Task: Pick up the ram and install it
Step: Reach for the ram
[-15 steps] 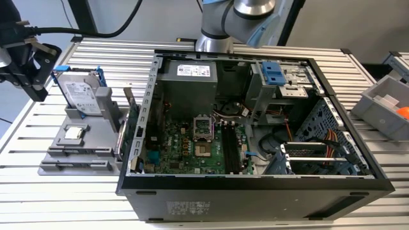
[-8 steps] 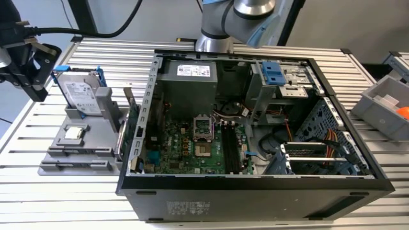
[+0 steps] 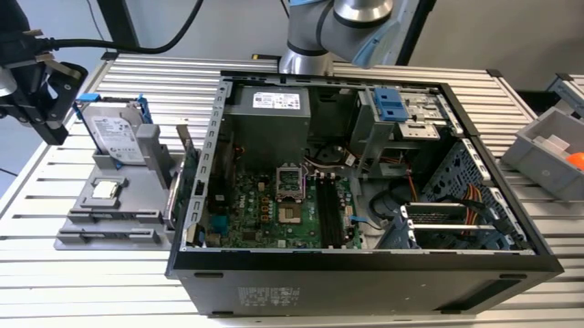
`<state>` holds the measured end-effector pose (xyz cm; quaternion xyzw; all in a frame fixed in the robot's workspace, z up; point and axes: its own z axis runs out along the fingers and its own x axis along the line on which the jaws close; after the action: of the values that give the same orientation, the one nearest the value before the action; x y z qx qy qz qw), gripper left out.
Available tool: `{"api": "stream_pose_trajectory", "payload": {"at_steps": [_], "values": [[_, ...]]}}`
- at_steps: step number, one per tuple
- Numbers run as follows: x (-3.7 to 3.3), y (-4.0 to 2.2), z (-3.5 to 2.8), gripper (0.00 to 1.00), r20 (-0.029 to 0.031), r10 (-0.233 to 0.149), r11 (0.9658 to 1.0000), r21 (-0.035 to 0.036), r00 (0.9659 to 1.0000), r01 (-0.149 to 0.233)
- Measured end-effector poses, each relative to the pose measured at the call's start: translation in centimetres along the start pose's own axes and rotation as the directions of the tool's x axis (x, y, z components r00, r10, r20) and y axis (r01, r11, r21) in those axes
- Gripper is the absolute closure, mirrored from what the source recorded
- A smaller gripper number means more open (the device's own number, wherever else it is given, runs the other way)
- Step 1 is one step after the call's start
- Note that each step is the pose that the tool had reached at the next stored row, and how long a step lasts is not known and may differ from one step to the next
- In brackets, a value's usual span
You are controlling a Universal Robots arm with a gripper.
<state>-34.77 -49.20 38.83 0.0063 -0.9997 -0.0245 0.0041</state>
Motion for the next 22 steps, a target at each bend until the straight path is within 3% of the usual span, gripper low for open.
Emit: {"api": "stream_pose_trajectory", "payload": {"at_steps": [22], "values": [[0.0, 0.0, 0.0, 1.0, -0.0011, -0.024, 0.9997, 0.0001, 0.9997, 0.024]]}}
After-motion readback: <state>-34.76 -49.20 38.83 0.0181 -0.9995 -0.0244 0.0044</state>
